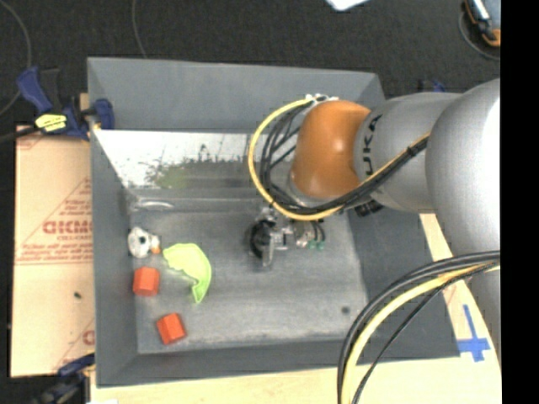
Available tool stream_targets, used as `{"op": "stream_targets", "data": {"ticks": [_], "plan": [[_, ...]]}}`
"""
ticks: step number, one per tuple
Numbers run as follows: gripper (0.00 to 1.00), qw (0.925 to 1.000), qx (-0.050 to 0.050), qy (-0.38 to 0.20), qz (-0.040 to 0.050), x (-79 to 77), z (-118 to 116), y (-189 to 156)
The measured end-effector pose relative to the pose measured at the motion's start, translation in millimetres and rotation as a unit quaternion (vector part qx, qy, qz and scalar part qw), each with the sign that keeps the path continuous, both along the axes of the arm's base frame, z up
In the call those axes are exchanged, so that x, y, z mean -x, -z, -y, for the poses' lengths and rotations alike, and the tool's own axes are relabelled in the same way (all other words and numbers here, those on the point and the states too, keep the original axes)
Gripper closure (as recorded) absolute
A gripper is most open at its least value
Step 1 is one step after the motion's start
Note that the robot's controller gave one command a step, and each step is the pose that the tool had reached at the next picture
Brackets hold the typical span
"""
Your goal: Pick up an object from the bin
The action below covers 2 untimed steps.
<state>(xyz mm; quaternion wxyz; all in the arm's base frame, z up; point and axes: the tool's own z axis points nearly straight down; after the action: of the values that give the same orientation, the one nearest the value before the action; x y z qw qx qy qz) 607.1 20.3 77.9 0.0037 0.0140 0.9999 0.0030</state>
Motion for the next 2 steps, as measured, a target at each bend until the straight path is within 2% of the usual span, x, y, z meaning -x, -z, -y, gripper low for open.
{"op": "stream_targets", "data": {"ticks": [2], "plan": [[1.0, 1.0, 0.0, 0.0, 0.0009, 0.2, -0.1, -3.3]]}}
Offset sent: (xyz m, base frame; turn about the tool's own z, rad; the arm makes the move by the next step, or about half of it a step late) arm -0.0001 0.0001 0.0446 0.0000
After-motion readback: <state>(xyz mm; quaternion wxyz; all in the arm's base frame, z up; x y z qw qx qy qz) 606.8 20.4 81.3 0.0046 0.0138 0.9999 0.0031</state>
